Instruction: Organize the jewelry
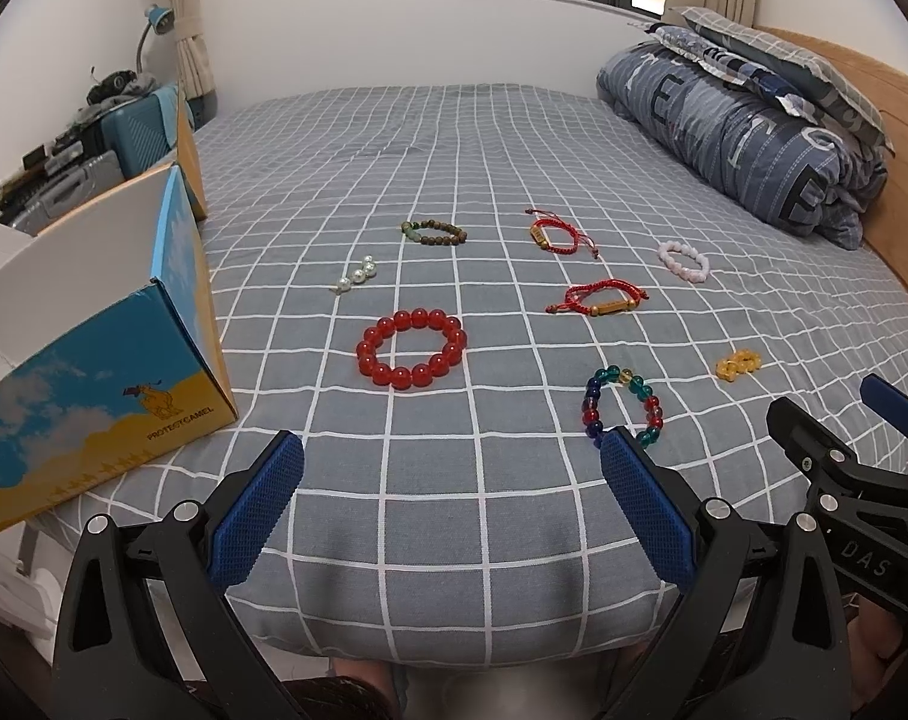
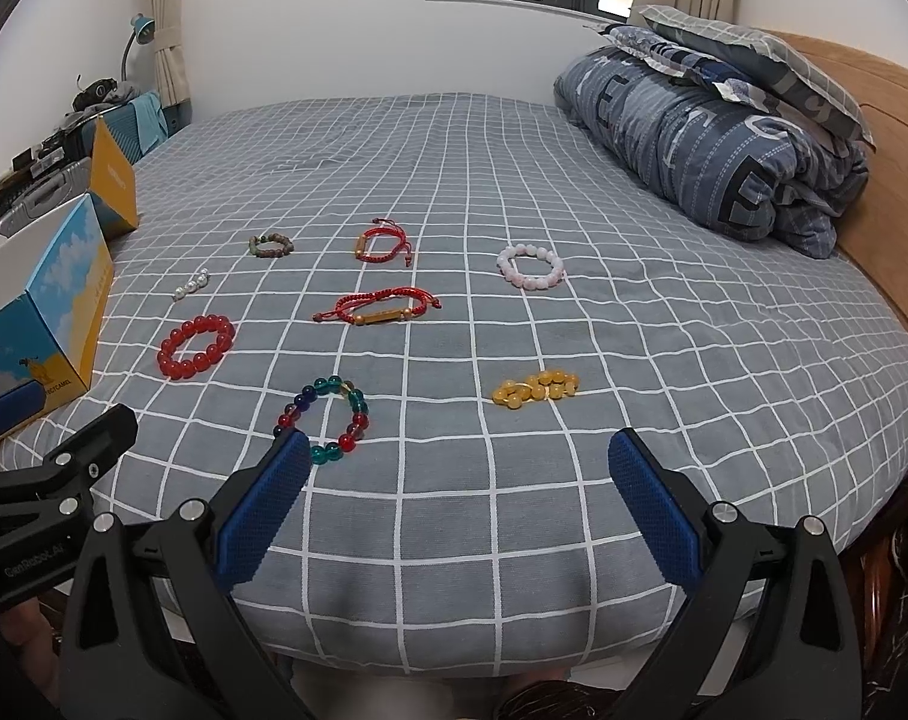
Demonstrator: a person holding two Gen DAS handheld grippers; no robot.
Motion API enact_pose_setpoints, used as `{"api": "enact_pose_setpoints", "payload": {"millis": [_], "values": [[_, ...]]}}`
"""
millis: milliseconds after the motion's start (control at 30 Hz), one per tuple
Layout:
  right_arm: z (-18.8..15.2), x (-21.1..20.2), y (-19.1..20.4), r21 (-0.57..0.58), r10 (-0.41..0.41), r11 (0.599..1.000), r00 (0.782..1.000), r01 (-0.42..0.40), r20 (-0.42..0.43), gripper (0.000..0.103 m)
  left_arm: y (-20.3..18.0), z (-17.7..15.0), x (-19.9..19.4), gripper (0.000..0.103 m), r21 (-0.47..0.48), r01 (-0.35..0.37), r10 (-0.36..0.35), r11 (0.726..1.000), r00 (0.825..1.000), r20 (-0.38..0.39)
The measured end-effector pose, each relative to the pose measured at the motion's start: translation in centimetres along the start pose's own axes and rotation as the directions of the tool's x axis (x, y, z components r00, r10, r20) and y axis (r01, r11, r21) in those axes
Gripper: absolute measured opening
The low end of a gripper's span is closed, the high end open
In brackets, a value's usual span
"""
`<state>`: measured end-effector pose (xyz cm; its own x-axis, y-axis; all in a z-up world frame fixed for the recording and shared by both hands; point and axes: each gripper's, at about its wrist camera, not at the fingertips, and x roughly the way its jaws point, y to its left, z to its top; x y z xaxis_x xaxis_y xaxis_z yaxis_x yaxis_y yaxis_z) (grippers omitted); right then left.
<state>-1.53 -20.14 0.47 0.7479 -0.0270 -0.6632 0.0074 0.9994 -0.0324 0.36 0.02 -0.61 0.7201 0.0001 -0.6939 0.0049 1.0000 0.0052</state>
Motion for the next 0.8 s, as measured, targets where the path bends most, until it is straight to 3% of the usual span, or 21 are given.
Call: {"api": "enact_pose_setpoints", "payload": {"millis": [800], "values": [[-0.06,0.06,-0.09,0.002,-0.005,1.000,1.000,0.005,-0.004,0.096,0.07,-0.11,-0.46,0.097,0.006,-0.007,0.007,1.000,1.000,0.012]]}}
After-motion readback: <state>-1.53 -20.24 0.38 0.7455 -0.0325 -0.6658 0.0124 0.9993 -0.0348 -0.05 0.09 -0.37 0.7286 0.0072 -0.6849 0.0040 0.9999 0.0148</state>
